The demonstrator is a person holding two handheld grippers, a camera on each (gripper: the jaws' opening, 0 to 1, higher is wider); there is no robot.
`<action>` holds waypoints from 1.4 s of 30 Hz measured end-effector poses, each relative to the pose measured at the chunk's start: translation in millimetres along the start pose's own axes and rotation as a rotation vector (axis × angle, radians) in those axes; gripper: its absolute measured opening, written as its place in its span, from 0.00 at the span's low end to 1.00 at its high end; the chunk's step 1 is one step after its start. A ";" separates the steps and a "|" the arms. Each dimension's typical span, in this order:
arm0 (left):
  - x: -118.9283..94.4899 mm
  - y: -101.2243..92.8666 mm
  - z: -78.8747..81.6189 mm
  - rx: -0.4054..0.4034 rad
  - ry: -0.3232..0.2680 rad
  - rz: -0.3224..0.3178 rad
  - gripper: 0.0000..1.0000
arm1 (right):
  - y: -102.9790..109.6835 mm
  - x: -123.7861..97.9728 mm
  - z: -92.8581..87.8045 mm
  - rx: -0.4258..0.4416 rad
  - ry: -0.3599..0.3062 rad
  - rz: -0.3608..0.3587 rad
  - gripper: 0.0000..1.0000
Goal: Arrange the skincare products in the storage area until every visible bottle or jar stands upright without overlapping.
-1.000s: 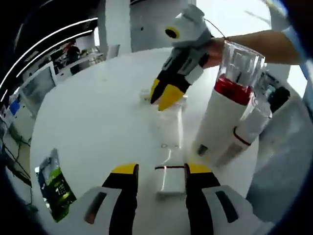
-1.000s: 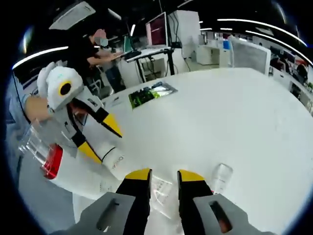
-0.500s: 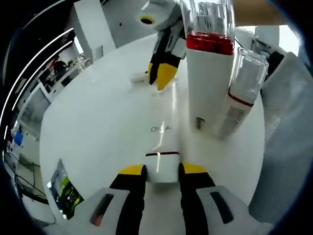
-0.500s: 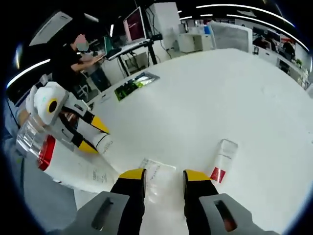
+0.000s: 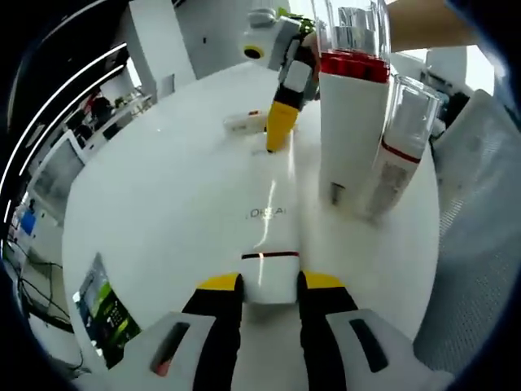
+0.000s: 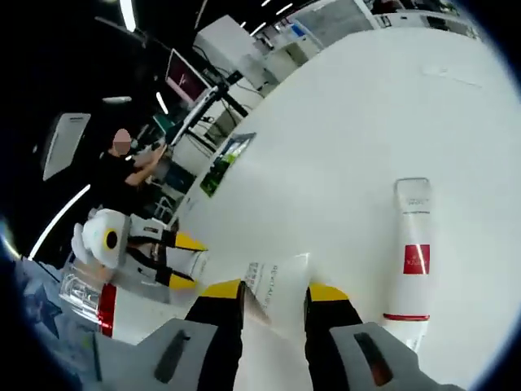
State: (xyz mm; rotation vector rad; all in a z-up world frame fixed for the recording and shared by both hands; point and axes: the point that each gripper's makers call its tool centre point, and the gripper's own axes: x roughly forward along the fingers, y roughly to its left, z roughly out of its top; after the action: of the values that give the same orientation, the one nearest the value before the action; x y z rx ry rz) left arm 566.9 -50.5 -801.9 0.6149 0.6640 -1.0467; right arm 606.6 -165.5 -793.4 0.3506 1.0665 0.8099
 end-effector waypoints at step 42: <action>2.3 -4.7 -1.0 -0.330 0.021 -0.101 0.40 | 154.5 20.7 50.3 -0.667 0.239 -0.053 0.02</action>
State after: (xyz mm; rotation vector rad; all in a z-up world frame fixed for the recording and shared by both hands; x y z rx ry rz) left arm 563.2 -52.8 -804.9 0.3085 0.8722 -0.9965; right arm 591.4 -41.1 -688.0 -0.3446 0.9549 1.1236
